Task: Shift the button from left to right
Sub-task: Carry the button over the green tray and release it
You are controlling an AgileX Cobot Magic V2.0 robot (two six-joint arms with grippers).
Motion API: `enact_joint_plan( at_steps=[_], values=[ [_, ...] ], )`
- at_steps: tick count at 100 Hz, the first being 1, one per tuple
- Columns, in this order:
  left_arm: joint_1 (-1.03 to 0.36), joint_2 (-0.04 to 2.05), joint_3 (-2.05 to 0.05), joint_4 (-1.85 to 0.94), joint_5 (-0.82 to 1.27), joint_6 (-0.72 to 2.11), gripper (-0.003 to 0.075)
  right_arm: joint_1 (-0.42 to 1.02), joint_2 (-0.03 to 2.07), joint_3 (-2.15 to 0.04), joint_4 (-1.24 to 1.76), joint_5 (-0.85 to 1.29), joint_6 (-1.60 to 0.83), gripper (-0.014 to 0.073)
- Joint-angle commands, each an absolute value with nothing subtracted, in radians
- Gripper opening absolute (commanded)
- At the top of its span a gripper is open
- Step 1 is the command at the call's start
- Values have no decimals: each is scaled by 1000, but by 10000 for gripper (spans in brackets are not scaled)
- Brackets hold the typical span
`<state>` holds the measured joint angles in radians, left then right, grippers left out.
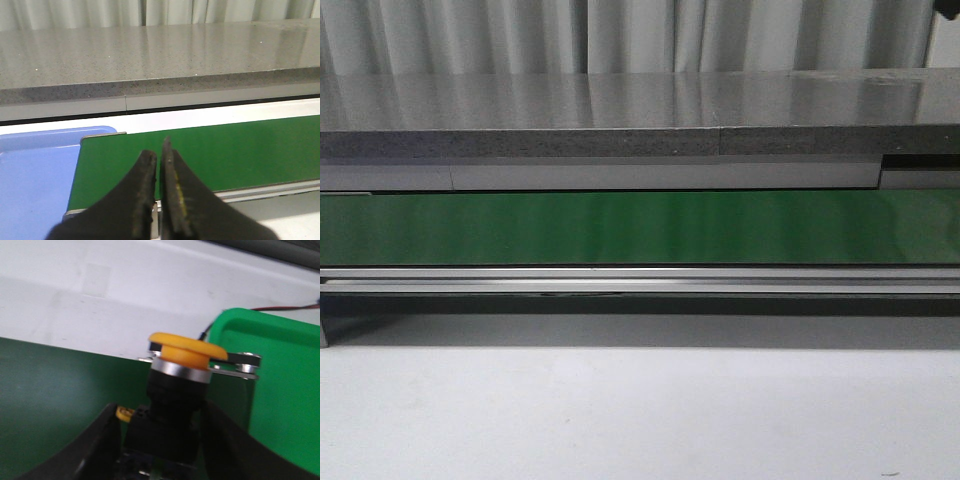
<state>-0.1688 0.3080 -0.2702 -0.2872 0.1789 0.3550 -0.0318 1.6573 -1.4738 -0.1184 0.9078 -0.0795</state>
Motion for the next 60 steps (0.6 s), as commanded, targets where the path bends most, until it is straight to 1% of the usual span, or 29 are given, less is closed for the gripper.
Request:
enact_joint_plan(
  at_steps=[1, 18, 32, 60],
  values=[
    [-172, 314, -300, -300, 97, 352, 5, -105, 1620, -1510, -143, 876, -123, 205],
    [-172, 314, -300, -300, 97, 352, 5, -250, 1649, -1510, -139, 867, -190, 205],
    [-172, 314, -300, -300, 97, 352, 5, -339, 1685, -1493, -122, 818, -226, 205],
    [-172, 314, -300, -300, 97, 352, 5, -404, 1784, -1477, -116, 797, -239, 205]
  ],
)
